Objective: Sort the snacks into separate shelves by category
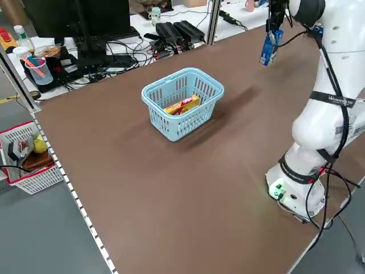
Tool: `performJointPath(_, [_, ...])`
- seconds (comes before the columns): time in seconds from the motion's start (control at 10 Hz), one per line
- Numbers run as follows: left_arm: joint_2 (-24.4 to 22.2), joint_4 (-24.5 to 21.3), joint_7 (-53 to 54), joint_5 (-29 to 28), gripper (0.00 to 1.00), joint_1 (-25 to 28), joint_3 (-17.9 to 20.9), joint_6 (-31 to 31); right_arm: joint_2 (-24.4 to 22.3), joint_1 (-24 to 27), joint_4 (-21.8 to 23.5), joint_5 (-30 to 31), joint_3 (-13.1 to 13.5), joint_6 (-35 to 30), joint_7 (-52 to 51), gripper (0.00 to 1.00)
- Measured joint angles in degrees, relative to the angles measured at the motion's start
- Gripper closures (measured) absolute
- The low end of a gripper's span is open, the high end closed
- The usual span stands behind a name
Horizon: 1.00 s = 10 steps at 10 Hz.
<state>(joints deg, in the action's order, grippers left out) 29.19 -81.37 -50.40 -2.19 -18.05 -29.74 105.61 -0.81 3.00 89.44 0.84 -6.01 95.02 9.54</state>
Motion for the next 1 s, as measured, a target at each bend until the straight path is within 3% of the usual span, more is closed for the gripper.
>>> performJointPath(0.2, [4.9,3.5,-0.6,-1.7,0.41,-6.7,0.6,1.9,0.0,0.0,0.1,0.0,0.0,0.0,0.0,0.00])
performJointPath(0.3, [7.0,4.4,-0.6,-1.9,0.41,-10.4,3.4,4.1,0.0,0.0,0.1,0.0,0.0,0.0,0.0,0.00])
performJointPath(0.5, [10.1,5.5,-0.6,-1.9,0.39,-21.8,15.8,8.3,0.0,0.0,0.1,0.0,0.0,-0.3,0.0,0.00])
performJointPath(0.6, [11.1,6.1,-0.7,-1.9,0.38,-25.0,19.1,9.4,0.0,0.0,0.2,0.0,-0.1,-0.4,0.0,0.00])
performJointPath(1.0, [12.5,6.6,-3.7,-1.9,0.35,-25.1,20.4,12.6,0.0,0.0,0.2,0.0,-0.1,-0.3,0.0,0.00])
